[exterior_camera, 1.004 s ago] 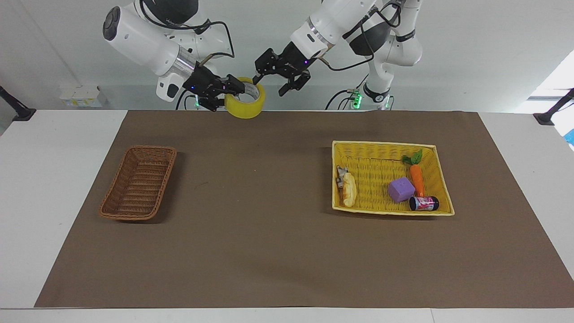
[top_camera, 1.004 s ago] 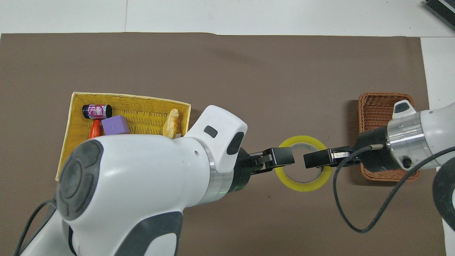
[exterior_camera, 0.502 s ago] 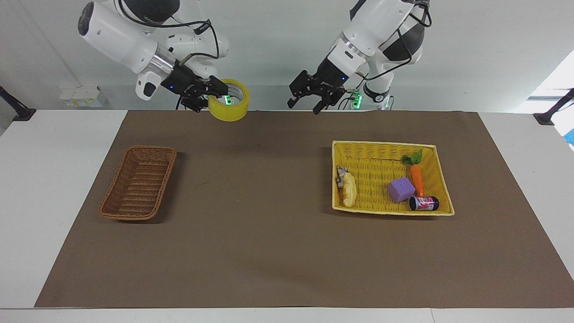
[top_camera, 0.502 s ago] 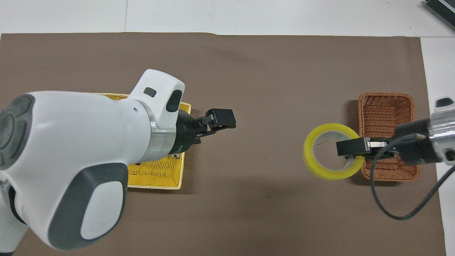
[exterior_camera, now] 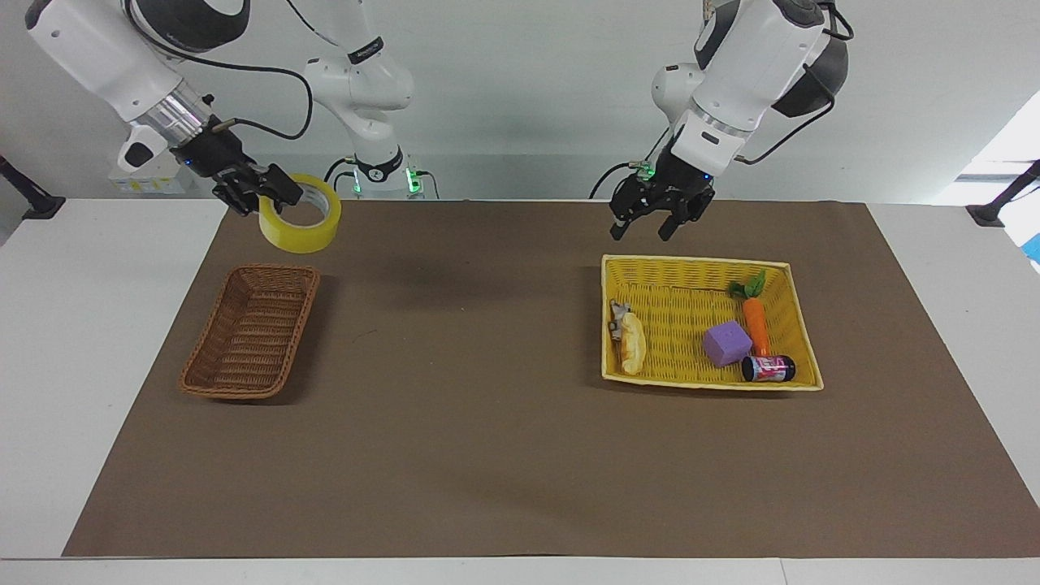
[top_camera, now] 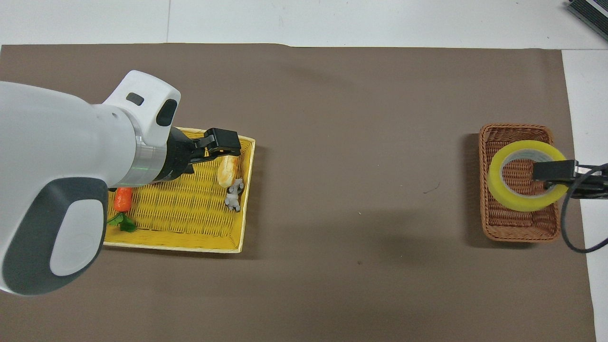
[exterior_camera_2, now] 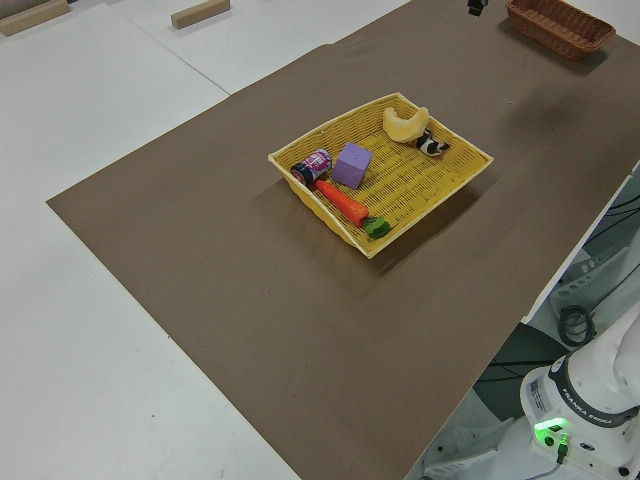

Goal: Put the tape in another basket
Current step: 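Release the tape with the left gripper and carry it over the basket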

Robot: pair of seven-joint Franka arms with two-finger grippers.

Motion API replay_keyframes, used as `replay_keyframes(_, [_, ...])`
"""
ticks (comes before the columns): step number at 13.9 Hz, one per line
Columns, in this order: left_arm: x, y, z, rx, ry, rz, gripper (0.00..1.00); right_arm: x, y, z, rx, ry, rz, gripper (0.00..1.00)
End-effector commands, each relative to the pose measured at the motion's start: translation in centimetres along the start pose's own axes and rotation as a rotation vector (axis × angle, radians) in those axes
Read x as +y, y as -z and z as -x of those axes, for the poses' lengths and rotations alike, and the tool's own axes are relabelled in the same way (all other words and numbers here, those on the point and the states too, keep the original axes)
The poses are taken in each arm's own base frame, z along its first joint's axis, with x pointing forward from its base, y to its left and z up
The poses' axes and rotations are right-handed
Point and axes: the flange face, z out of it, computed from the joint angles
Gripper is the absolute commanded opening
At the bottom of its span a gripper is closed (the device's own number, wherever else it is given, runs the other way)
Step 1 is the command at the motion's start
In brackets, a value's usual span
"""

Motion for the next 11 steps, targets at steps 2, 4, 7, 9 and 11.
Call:
replay_keyframes(2, [-0.6,0.7,0.2,-0.007,-0.064,-0.059,1.00,8.5,-2.4,-3.5,-0.015,0.063,0.011,0.00])
replay_keyframes(4, [-0.8,0.6,0.5,-0.030,-0.066,-0.074,1.00,13.5,-5.0,-5.1,-0.028,0.123,-0.007,0.00])
replay_keyframes(7, [-1.4,0.6,0.7,-0.061,-0.048,-0.082,1.00,15.7,-8.1,-6.0,-0.072,0.131,-0.003,0.00])
replay_keyframes(9, [-0.2,0.4,1.6,-0.068,-0.072,-0.076,1.00,16.3,-8.9,-6.2,-0.077,0.145,0.007,0.00])
replay_keyframes(11, [-1.2,0.6,0.8,-0.065,-0.046,-0.080,1.00,17.8,-11.2,-6.6,-0.098,0.197,0.006,0.00])
